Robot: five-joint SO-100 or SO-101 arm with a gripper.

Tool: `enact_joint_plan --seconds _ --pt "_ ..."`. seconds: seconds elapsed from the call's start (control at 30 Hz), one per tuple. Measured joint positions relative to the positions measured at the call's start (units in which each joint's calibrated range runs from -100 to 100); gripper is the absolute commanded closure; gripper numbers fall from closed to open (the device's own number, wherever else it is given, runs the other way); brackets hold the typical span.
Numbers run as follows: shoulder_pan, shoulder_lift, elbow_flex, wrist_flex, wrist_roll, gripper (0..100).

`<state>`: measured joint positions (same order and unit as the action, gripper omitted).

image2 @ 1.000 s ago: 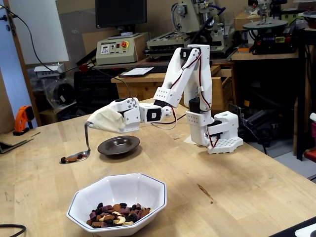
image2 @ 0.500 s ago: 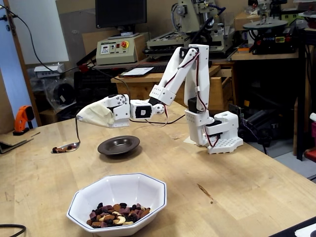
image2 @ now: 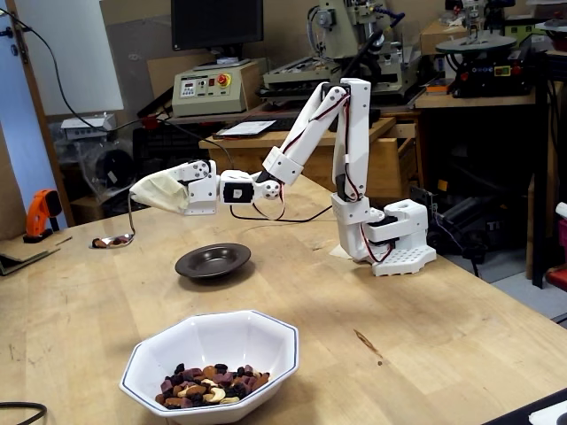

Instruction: Use spoon to transfer food from the white bowl to brown plate

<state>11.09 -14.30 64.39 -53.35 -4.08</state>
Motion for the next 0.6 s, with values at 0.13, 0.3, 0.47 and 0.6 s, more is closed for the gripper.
enact_joint_plan --seconds 0.13,0.3,0.47,0.6 --pt "2.55 0.0 0.0 0.0 0.0 96" --pt "5.91 0.0 0.0 0.0 0.0 96" --pt "9.2 0.0 0.0 0.0 0.0 96" --pt "12.04 0.0 0.0 0.0 -0.05 96"
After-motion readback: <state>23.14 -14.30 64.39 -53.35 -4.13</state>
